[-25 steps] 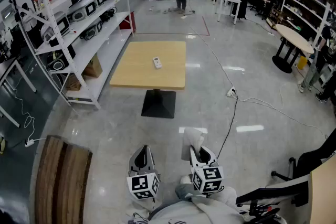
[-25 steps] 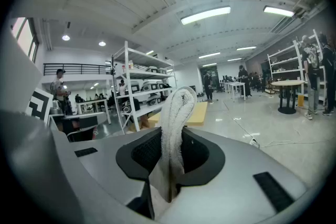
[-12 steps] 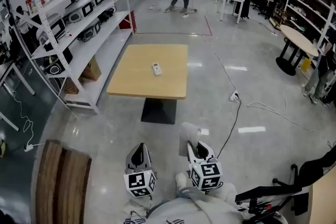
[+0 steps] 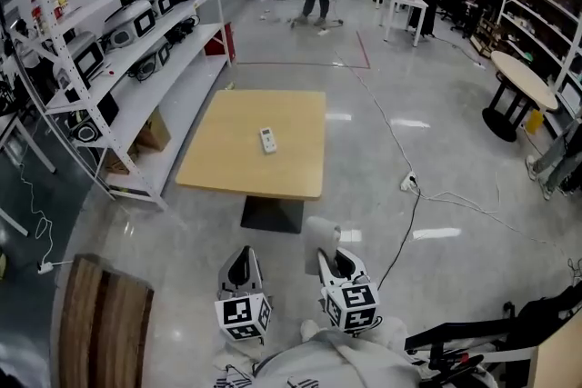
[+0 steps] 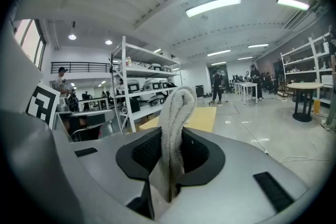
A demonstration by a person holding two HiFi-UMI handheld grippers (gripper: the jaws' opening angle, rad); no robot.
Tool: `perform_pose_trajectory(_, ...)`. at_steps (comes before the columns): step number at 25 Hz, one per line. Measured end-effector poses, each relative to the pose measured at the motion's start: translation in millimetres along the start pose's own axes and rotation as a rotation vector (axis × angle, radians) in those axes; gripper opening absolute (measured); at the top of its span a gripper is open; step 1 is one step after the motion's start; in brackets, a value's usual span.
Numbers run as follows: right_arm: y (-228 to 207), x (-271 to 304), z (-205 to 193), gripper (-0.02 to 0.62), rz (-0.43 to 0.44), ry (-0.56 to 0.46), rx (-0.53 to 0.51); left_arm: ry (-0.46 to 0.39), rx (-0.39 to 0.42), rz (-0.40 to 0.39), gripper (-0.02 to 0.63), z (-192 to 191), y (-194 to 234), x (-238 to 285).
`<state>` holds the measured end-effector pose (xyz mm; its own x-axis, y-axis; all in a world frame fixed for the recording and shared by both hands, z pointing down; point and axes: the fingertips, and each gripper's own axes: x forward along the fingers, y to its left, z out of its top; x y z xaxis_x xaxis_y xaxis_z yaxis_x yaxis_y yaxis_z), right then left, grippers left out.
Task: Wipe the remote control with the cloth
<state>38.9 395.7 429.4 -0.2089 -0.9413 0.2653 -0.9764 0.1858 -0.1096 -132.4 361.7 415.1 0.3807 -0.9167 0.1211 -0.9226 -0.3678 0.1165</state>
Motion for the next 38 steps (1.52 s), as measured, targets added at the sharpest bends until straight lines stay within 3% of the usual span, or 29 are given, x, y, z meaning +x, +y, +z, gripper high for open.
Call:
perform_pose_trajectory(11,-51,57,7,0.089,-0.012,0.034,0.013,0.026,-0.018,0.006,0.002,-7,-6,71)
perform_pose_trajectory(21,-66,104,5,0.089,-0.026,0.044,0.046,0.048,-0.006,-0.001,0.002,-12,11,120)
perform_pose_trajectory(38,-108,248,52,0.089,-0.053,0.038,0.054,0.068,0.006,-0.051,0.002,10,49,277)
